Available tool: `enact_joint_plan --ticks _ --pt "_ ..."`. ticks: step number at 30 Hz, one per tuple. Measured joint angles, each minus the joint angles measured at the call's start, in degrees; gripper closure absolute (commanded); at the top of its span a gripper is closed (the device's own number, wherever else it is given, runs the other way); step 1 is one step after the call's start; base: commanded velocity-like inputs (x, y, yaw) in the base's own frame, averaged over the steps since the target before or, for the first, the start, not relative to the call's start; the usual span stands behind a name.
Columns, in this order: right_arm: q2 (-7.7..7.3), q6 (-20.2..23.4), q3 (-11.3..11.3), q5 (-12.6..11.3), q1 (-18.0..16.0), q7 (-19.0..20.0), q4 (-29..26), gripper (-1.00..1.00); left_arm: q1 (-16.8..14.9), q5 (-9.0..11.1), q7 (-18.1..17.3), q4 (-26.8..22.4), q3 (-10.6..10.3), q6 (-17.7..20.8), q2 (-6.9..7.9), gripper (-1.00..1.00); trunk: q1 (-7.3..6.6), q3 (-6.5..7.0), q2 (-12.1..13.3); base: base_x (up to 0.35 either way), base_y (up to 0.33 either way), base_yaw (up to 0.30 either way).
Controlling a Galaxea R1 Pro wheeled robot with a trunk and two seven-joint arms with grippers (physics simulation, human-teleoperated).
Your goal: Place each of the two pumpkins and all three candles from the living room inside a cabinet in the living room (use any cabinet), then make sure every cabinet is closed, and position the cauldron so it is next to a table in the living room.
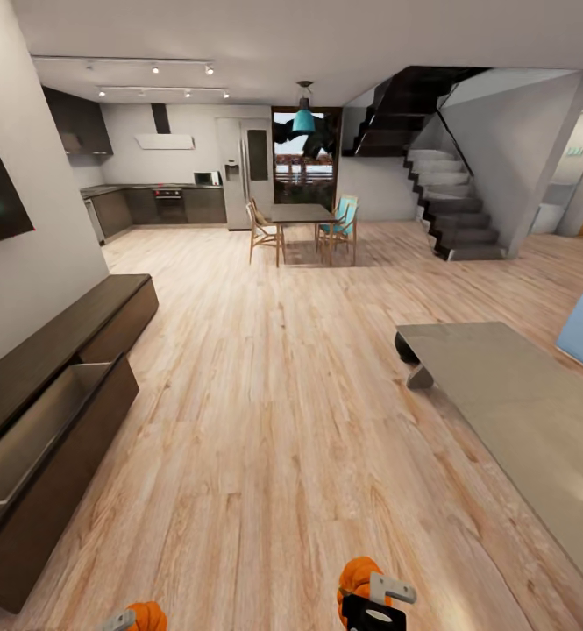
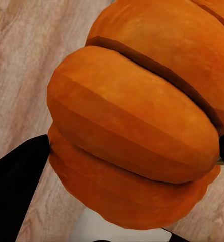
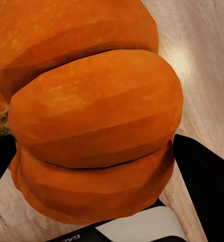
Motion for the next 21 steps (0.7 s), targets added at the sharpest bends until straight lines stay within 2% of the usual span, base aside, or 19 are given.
enact_joint_plan --ticks 8,21 --pt "-0.14 -0.02 -0.06 -0.09 0.06 -0.01 0.01 1.0 0.0 -0.08 0.0 0.01 -0.05 0.0 -0.03 1.0 0.0 0.0 0.0 0.045 0.0 0.002" --pt "-0.15 -0.03 0.0 -0.09 0.09 0.01 0.09 1.0 0.0 -0.21 0.0 0.01 -0.06 0.0 -0.03 1.0 0.0 0.0 0.0 0.315 0.0 0.0"
